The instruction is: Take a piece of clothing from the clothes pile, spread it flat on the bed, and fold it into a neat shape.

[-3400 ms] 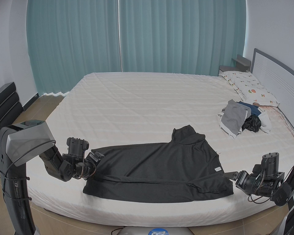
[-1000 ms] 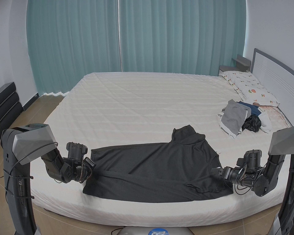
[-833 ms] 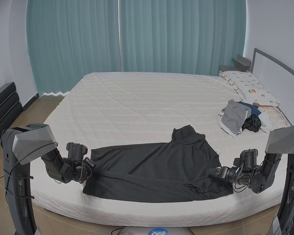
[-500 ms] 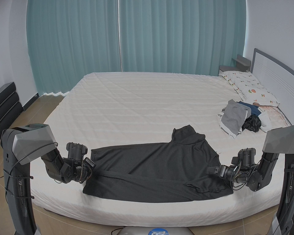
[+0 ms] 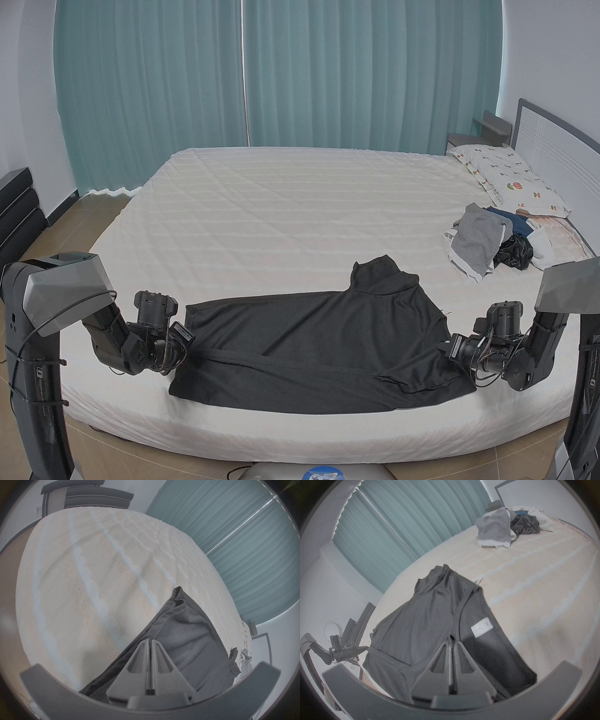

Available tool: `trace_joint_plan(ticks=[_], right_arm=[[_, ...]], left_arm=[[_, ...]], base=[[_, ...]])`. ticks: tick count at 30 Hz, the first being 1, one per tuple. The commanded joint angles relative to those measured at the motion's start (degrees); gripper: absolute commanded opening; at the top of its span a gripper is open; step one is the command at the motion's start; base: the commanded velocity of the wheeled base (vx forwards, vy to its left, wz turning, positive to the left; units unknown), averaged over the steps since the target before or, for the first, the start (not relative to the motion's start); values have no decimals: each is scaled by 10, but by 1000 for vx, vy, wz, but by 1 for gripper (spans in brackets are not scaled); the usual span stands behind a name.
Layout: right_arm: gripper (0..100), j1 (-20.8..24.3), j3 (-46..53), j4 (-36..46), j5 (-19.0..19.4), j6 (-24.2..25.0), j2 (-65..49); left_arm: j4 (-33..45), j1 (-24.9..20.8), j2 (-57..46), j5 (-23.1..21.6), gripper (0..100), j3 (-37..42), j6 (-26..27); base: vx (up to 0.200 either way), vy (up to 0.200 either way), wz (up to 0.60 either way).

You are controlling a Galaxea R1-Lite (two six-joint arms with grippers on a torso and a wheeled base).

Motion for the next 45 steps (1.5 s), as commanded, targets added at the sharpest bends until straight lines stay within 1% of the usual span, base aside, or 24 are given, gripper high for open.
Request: trace_joint_plan(ticks=[1, 4, 8, 9, 12, 14, 16, 18, 23, 27, 34, 45], right_arm=[[0, -3, 4, -13, 0, 1, -27], [0, -9, 6, -14, -1, 3, -46], [0, -10, 22, -21, -3, 21, -69], [0, -10, 36, -29, -1, 32, -86], [0, -11, 54, -41, -1, 34, -104], [0, -11, 66, -46, 0, 34, -112], [0, -10, 78, -48, 0, 33, -116], [0, -8, 79, -48, -1, 33, -114], [0, -10, 65, -48, -1, 33, -99], [0, -9, 38, -47, -3, 32, -67], [0, -8, -15, -37, -6, 31, -27], [0, -9, -38, -37, -8, 31, 13]], left_arm=[[0, 0, -20, 0, 0, 13, 0], [1, 2, -42, 0, 0, 26, 1], [0, 3, -69, -1, 0, 46, 2], [2, 4, -87, -1, 0, 51, 2], [3, 9, -112, -1, 0, 60, 10], [3, 11, -122, -1, 0, 73, 24], [0, 11, -124, 0, 0, 87, 59], [0, 11, -123, 0, 0, 93, 67], [-1, 11, -114, 0, 0, 89, 68], [-3, 11, -83, 0, 0, 80, 68], [-4, 12, -50, -1, 0, 49, 60], [-3, 12, -21, -1, 0, 19, 60]], base=[[0, 0, 0], [0, 0, 0], [0, 0, 0], [0, 0, 0], [0, 0, 0], [0, 0, 0], [0, 0, 0], [0, 0, 0], [0, 0, 0], [0, 0, 0], [0, 0, 0], [0, 0, 0]])
